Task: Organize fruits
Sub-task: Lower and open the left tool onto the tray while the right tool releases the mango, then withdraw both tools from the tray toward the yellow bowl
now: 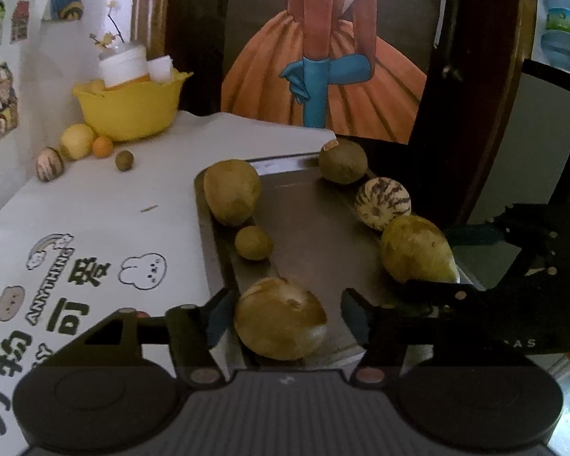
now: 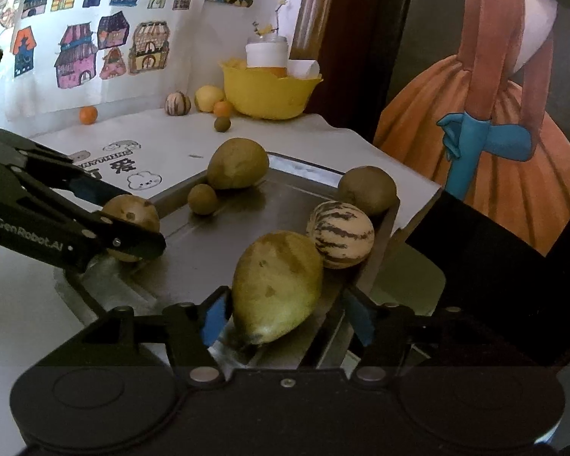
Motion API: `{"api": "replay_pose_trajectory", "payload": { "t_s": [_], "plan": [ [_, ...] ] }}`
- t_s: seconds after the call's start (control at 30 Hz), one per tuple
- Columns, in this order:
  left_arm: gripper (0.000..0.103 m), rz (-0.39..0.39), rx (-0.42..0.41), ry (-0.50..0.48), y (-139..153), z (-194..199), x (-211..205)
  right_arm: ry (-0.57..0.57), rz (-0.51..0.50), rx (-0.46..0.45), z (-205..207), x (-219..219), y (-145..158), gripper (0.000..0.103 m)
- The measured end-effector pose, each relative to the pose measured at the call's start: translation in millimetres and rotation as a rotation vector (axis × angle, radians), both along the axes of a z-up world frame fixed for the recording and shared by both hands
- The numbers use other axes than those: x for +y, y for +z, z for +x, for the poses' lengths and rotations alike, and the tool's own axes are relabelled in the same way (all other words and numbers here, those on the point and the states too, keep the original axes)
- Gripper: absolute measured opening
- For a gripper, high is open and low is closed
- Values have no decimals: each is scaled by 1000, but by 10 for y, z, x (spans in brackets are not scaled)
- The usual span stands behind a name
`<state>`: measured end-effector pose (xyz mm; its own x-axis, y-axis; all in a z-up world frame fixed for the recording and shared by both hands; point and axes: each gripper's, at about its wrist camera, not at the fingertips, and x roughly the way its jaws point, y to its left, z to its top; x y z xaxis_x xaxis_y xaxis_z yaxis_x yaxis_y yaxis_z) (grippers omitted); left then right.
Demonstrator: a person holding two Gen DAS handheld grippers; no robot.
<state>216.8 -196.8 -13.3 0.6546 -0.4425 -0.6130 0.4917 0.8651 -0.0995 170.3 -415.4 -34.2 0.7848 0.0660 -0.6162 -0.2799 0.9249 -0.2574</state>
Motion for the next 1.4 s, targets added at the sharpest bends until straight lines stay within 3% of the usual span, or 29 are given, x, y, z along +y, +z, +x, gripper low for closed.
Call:
{"api": "replay_pose_trajectory", "payload": {
  "t_s": [0.3,0.4,0.93,1.4],
  "plan": [
    [98,-43,-19,67,193,-241,158,-46,35,-54,-303,-16,150,95],
    [102,-67,-23,96,246,-329,252,-57,51,-62,-433,13,198,102],
    [103,-82,22,134,256,-834,902,-78,179,172,-887,462,218,102],
    [103,16,54,233,269,-982,1625,31,240,322,-765,1172,223,102]
  ]
}}
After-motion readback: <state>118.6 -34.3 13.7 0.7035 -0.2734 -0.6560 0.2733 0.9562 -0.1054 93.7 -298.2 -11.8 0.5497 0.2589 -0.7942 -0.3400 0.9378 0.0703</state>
